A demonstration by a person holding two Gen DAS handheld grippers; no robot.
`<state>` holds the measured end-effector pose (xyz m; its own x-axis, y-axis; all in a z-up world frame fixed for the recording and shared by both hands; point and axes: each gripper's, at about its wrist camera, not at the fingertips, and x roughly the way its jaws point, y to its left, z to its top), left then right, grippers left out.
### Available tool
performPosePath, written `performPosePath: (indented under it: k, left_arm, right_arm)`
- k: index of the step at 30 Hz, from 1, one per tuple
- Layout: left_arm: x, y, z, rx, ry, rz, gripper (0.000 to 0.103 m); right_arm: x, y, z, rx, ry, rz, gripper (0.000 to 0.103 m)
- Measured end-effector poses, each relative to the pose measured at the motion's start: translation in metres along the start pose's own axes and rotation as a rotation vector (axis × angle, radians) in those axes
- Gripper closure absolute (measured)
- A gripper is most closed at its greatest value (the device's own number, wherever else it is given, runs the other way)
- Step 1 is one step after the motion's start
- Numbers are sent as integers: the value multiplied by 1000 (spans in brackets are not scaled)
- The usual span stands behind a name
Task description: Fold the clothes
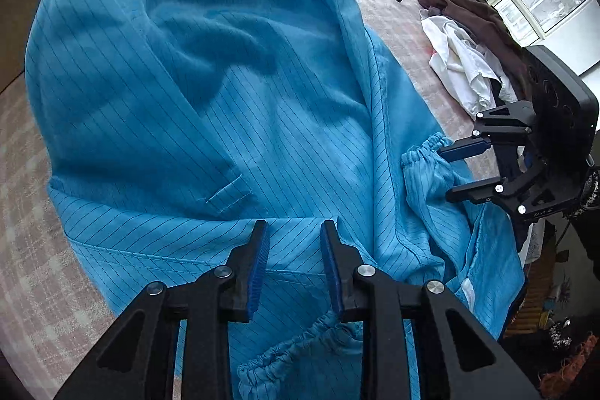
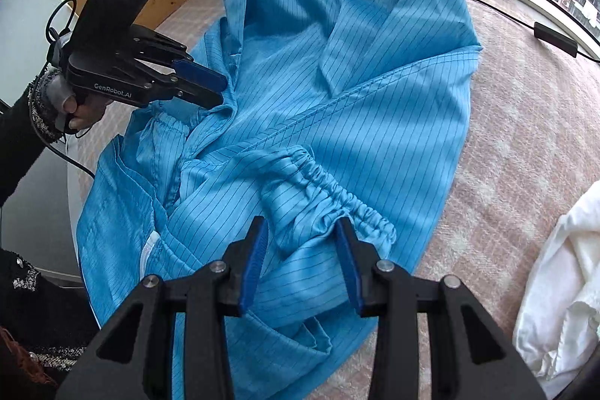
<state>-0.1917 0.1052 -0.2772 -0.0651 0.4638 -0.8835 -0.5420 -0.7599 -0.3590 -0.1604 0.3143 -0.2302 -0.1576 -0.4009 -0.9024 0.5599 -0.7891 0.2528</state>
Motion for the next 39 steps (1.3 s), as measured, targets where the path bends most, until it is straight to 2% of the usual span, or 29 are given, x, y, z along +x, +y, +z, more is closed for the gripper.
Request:
performPosePath:
  k: [3, 6, 7, 9, 10, 12, 15, 19, 22, 24, 25, 26, 27, 28, 29, 32, 34, 39]
  left_arm:
    - [-40, 5, -9, 5, -44, 31, 78]
    - [-93, 25, -14, -19, -118, 63, 76]
    - [-108, 35, -12, -34, -143, 73, 72]
    - [-123, 56, -2, -76, -181, 108, 62]
    - [-124, 65, 6, -92, -188, 124, 57]
    - [-116, 81, 27, -100, -177, 150, 56]
    - [-94, 84, 59, -48, -143, 190, 56]
    - [-69, 83, 96, -8, -112, 176, 55]
    - [-59, 91, 111, -26, -107, 141, 55]
    - [-56, 91, 113, -23, -104, 138, 59]
    - [-55, 89, 112, -17, -103, 141, 72]
    - [-54, 88, 111, -12, -102, 145, 97]
    - [-53, 86, 111, -6, -101, 148, 102]
    - [-52, 85, 110, -1, -100, 151, 101]
    - [-51, 83, 110, 5, -99, 155, 102]
    - [-73, 69, 99, 25, -128, 141, 102]
    - [-96, 54, 87, 48, -156, 136, 102]
    - [-155, -5, 25, 134, -212, 137, 102]
  right_arm:
    - [-8, 2, 1, -13, 18, -6, 66]
    - [-45, -9, 3, 41, -70, 87, 65]
    - [-55, -16, 8, 63, -109, 86, 63]
    - [-74, -29, 20, 111, -185, 62, 51]
    - [-84, -35, 26, 135, -224, 49, 50]
    - [-87, -53, 47, 162, -256, 20, 49]
    - [-78, -74, 86, 130, -253, -33, 49]
    - [-47, -97, 139, 55, -192, -61, 49]
    - [-22, -113, 171, 35, -177, -32, 49]
    - [-5, -123, 184, 46, -161, 4, 49]
    - [4, -126, 188, 48, -152, 26, 49]
    - [12, -127, 189, 47, -145, 51, 50]
    - [16, -127, 188, 43, -137, 83, 61]
    - [19, -124, 187, 37, -127, 108, 73]
    - [17, -117, 184, 24, -123, 110, 96]
    - [-6, -91, 174, -43, -143, 99, 98]
    - [-40, -69, 162, -91, -199, 87, 98]
    - [-136, -20, 110, -117, -327, 90, 98]
